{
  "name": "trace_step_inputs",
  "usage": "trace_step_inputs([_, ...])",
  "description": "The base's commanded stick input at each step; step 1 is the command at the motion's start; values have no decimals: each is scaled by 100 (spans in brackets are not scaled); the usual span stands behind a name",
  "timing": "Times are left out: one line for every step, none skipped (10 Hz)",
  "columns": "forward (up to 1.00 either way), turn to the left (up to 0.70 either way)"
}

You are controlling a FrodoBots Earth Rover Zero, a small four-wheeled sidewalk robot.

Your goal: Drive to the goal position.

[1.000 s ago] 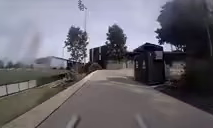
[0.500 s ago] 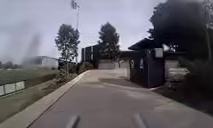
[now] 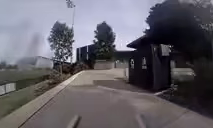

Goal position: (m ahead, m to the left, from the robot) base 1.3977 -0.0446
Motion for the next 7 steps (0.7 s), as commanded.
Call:
trace_step_inputs([100, 0])
trace_step_inputs([100, 0])
trace_step_inputs([100, 0])
trace_step_inputs([100, 0])
trace_step_inputs([100, 0])
trace_step_inputs([100, 0])
trace_step_inputs([100, 0])
